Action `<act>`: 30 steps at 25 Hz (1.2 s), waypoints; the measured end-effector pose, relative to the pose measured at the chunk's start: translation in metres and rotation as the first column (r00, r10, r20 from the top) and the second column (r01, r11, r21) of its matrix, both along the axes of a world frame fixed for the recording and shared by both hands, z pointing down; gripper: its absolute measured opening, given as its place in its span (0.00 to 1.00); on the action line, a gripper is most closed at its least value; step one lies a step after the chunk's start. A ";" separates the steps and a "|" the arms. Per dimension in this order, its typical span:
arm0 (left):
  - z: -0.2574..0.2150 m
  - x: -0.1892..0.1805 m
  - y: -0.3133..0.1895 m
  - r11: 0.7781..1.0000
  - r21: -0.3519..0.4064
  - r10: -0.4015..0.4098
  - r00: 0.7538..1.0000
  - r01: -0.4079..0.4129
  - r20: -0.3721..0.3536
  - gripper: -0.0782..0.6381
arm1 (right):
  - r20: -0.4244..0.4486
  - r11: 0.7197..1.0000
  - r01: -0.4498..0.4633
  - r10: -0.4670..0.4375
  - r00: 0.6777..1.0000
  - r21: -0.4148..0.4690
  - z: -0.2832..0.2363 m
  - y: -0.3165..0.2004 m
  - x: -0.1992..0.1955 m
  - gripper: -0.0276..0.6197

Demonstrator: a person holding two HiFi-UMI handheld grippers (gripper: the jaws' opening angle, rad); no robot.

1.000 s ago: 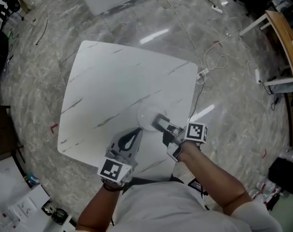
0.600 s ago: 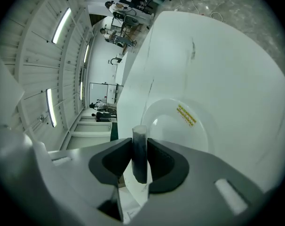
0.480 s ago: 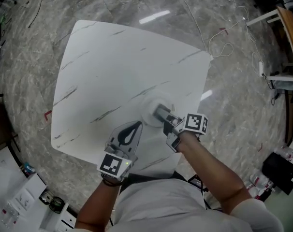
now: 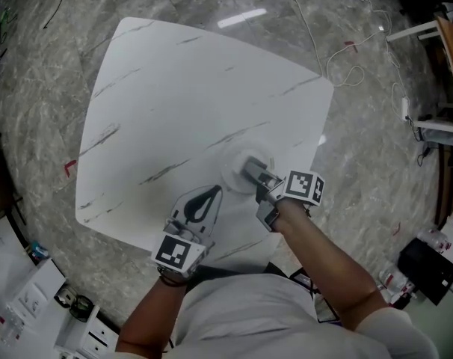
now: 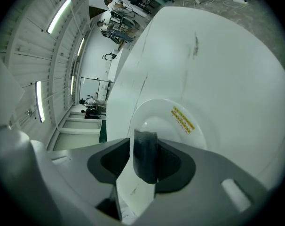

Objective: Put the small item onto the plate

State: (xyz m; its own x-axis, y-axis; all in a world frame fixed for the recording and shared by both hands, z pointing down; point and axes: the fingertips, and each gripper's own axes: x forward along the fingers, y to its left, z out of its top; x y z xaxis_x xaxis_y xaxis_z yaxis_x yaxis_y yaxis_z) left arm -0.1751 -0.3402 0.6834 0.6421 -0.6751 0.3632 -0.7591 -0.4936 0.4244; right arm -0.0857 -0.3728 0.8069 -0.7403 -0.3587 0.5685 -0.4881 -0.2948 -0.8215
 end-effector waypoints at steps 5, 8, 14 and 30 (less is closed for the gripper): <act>0.002 -0.004 -0.001 0.999 -0.018 -0.029 0.999 0.029 -0.023 0.12 | -0.091 0.999 0.044 -0.045 0.995 -0.011 -0.001 -0.003 0.002 0.35; 0.001 -0.008 -0.005 0.997 -0.021 -0.071 0.996 0.070 -0.051 0.12 | -0.139 0.997 0.066 -0.070 0.988 -0.031 0.001 -0.003 0.009 0.40; -0.007 -0.008 0.000 0.997 -0.022 -0.071 0.995 0.070 -0.066 0.12 | -0.221 0.995 0.097 -0.097 0.970 -0.012 -0.010 -0.002 0.023 0.46; -0.087 0.037 0.044 0.992 0.100 -0.077 0.996 0.082 -0.054 0.12 | -0.260 0.797 0.313 -0.202 0.944 0.516 -0.183 0.033 0.024 0.09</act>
State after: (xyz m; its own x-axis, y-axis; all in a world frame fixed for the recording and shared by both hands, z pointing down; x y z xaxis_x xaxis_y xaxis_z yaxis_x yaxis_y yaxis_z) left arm -0.1379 -0.2958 0.5961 0.6005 -0.7565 0.2591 -0.7769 -0.4751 0.4132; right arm -0.0617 -0.3403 0.6239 -0.7527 -0.4596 0.4715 -0.6378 0.3310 -0.6955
